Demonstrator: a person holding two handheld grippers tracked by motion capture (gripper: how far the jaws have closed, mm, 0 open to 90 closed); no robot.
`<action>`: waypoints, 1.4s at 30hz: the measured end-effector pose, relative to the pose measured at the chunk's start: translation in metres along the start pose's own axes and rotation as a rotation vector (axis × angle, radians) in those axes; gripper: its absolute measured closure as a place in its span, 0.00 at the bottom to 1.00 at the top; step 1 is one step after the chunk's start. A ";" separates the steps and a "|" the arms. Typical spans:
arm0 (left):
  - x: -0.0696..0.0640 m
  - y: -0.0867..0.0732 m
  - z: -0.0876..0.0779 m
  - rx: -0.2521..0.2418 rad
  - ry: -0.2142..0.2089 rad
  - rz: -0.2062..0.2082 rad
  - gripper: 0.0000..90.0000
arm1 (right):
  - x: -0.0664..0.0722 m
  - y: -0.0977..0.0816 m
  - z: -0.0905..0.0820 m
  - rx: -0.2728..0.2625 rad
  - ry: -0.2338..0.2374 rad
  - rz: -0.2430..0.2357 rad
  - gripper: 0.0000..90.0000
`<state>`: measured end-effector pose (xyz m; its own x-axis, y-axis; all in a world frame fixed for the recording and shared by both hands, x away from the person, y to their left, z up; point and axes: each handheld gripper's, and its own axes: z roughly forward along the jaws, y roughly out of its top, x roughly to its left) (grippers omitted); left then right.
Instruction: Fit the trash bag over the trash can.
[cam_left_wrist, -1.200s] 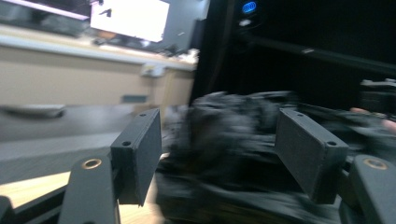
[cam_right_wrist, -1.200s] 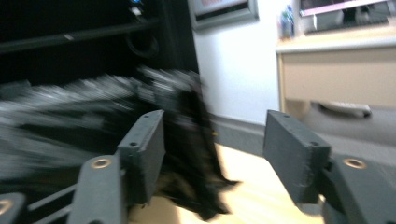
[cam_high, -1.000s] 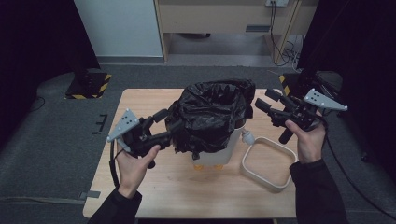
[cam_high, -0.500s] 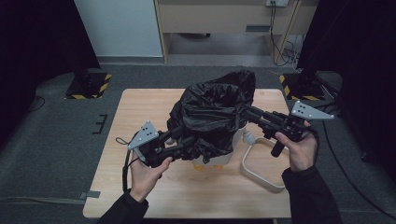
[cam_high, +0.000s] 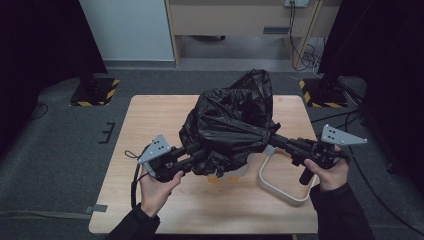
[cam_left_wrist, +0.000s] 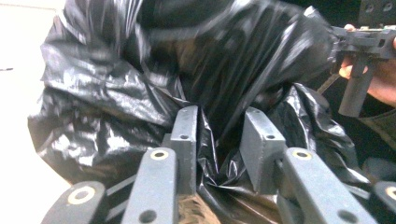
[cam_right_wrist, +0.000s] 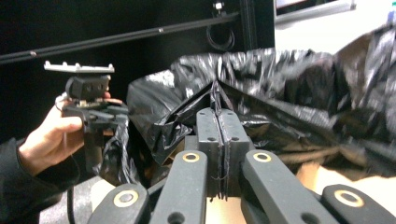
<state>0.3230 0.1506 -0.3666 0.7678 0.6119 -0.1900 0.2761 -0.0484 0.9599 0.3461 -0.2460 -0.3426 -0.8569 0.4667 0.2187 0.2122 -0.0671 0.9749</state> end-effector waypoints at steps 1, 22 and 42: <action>0.000 -0.002 0.001 0.010 0.002 0.001 0.73 | -0.001 -0.003 0.000 0.012 -0.007 -0.001 0.99; 0.022 0.035 -0.046 -0.236 0.163 0.018 0.43 | -0.024 -0.024 0.006 0.148 -0.158 -0.063 0.67; 0.059 0.037 0.006 -0.129 0.100 -0.035 0.92 | -0.028 0.003 -0.013 -0.020 -0.202 -0.051 0.45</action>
<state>0.3817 0.1799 -0.3436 0.6957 0.6873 -0.2086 0.2203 0.0722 0.9728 0.3646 -0.2713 -0.3452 -0.7542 0.6373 0.1583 0.1597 -0.0558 0.9856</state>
